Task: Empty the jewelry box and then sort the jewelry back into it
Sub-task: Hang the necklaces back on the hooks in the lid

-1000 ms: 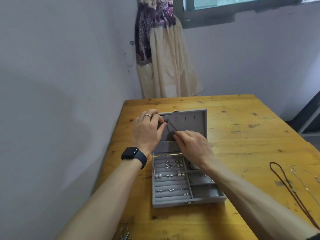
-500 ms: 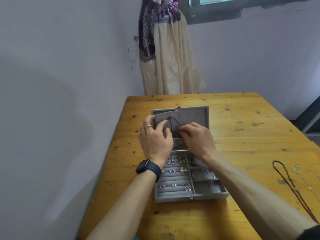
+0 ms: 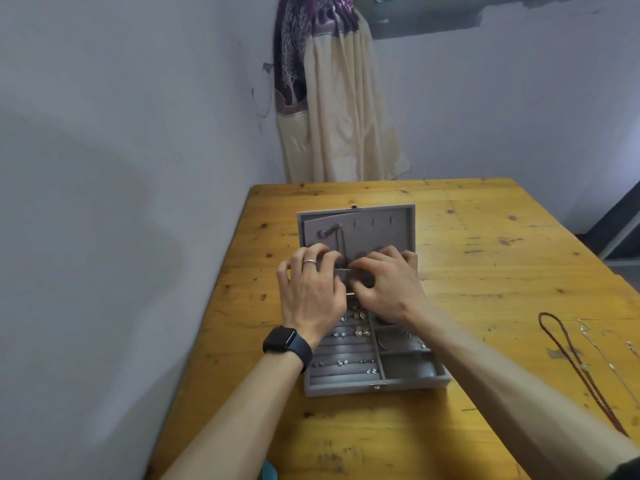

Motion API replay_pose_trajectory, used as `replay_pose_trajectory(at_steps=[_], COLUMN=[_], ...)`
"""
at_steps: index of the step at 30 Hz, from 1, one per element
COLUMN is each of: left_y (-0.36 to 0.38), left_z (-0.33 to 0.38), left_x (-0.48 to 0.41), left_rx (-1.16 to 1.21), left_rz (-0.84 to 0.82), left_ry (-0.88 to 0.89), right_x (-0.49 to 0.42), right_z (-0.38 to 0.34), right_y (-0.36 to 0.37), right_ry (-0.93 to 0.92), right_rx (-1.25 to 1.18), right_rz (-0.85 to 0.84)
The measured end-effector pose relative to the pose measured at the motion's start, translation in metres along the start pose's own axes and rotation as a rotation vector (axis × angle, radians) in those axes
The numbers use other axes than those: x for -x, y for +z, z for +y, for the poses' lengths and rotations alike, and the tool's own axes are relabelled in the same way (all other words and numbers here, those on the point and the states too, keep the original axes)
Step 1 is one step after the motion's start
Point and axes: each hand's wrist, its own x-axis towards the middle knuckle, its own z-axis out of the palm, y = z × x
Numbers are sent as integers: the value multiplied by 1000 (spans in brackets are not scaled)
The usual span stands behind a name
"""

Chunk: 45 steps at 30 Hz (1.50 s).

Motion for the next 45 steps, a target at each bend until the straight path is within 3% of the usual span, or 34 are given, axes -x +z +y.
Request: replay_pose_trajectory(at_steps=[8,17,22,28,33,35,40,45], left_y=[3,-1,-4,-24,-44,-48,-31,8], left_z=[-14,-13,0,45,122,157,234,287], left_x=[0,-4,-5,9,32,43,56,48], left_rx=[-62,-66,-69,131,628,712,524,248], left_rz=[-11,39,21,0,-226,-334,-588,-720], left_ry=[78,90,47,38,-65,-79,14,48], right_x=[7,3,17,78,174,214,294,332], right_z=[13,-3,2,7,28,46,90,110], right_y=[-9,-13,-18,-61,-117,-129,-132,-121], right_ry=[-14,61,26,132,319,425,687,755], right_rx=[1,10,-36,-333,-441,-416,-271,-139], right_rz=[15,-144,-32,162,344,385,379,308])
